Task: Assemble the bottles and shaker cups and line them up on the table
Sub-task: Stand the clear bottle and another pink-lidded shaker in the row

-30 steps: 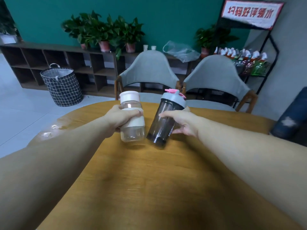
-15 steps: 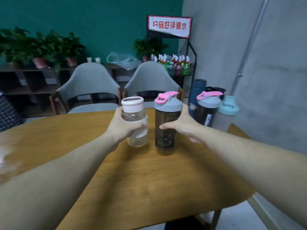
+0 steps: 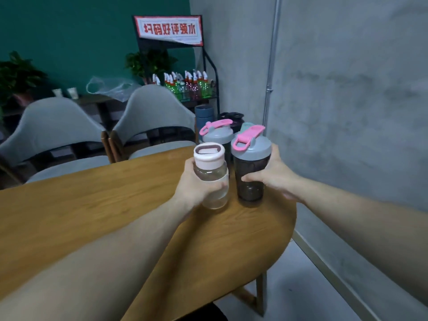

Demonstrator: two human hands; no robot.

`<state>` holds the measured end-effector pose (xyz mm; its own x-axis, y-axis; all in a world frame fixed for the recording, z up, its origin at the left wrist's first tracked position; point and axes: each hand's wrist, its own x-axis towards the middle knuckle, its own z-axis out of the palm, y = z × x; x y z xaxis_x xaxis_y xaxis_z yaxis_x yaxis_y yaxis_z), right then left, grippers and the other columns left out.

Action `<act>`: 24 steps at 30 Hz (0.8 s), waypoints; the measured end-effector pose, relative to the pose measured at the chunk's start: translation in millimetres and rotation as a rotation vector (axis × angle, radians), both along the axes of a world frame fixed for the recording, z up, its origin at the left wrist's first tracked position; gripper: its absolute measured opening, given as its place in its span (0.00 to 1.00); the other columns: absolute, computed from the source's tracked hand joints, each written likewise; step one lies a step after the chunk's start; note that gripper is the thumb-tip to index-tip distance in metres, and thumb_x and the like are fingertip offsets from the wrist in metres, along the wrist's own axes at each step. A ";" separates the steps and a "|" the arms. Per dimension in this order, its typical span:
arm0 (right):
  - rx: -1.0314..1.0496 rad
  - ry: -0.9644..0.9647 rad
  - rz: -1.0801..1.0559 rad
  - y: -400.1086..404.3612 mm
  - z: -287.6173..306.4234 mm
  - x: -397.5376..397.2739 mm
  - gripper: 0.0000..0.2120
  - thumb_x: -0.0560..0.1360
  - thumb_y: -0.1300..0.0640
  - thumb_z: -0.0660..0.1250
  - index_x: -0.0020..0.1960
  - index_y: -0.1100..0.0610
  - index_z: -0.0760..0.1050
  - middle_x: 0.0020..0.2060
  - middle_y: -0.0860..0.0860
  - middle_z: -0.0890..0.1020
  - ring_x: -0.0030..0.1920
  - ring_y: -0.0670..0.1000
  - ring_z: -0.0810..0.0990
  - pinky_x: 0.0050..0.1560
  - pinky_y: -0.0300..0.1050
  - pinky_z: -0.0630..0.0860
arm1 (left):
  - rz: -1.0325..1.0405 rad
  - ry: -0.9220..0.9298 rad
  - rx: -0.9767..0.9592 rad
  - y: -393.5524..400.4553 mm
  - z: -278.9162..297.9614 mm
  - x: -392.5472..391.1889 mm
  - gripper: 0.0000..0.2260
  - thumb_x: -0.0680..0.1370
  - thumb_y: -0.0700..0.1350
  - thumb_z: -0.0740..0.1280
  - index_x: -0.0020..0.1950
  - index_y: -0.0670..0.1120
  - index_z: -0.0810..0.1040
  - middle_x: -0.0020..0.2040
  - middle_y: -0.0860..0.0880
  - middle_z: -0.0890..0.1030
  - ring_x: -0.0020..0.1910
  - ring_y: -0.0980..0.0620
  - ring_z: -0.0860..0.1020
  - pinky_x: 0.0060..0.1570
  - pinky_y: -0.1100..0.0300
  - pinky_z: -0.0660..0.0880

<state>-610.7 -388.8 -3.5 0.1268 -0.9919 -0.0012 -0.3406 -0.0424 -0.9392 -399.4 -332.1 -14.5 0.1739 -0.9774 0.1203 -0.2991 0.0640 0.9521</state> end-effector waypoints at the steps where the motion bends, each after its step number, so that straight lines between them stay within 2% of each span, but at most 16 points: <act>1: 0.003 -0.005 -0.001 -3.0 -1.9 -6.1 0.56 0.64 0.65 0.83 0.79 0.51 0.50 0.67 0.52 0.73 0.67 0.55 0.73 0.69 0.55 0.74 | -0.008 -0.003 -0.002 -5.7 -2.0 -8.2 0.40 0.64 0.42 0.84 0.68 0.53 0.64 0.57 0.56 0.77 0.55 0.58 0.78 0.46 0.67 0.75; 3: 0.004 -0.008 -0.012 -10.8 -6.8 -16.5 0.56 0.64 0.66 0.83 0.79 0.50 0.50 0.66 0.52 0.74 0.67 0.55 0.74 0.69 0.56 0.74 | -0.019 -0.011 -0.002 -16.3 -5.0 -21.4 0.40 0.64 0.42 0.84 0.67 0.53 0.63 0.56 0.57 0.77 0.56 0.56 0.78 0.48 0.65 0.76; 8: 0.020 -0.017 -0.012 -27.3 -15.3 -31.7 0.56 0.64 0.66 0.83 0.79 0.50 0.50 0.66 0.53 0.75 0.67 0.56 0.75 0.70 0.56 0.74 | -0.021 -0.041 0.013 -37.1 -14.7 -38.4 0.41 0.63 0.42 0.84 0.69 0.51 0.64 0.59 0.53 0.78 0.60 0.52 0.78 0.60 0.54 0.78; 16: 0.037 -0.023 0.019 -44.3 -24.6 -37.7 0.57 0.64 0.63 0.83 0.79 0.48 0.49 0.67 0.53 0.75 0.68 0.55 0.74 0.71 0.58 0.73 | -0.030 -0.010 0.003 -48.8 -20.5 -50.7 0.40 0.65 0.39 0.83 0.71 0.50 0.64 0.56 0.59 0.77 0.54 0.63 0.76 0.58 0.59 0.75; 21: 0.040 -0.018 0.037 -43.4 -26.0 -38.8 0.58 0.64 0.62 0.84 0.80 0.46 0.48 0.69 0.53 0.74 0.69 0.56 0.74 0.72 0.60 0.72 | -0.015 -0.022 0.003 -50.8 -26.7 -50.8 0.40 0.65 0.38 0.83 0.69 0.50 0.63 0.57 0.56 0.78 0.60 0.52 0.78 0.63 0.53 0.76; 24: 0.036 -0.035 0.047 -36.7 -21.6 -40.2 0.61 0.64 0.60 0.85 0.82 0.45 0.46 0.75 0.52 0.69 0.74 0.56 0.70 0.74 0.59 0.69 | -0.014 -0.023 0.027 -50.8 -27.1 -47.1 0.41 0.65 0.38 0.82 0.70 0.49 0.63 0.58 0.54 0.77 0.61 0.50 0.77 0.64 0.51 0.76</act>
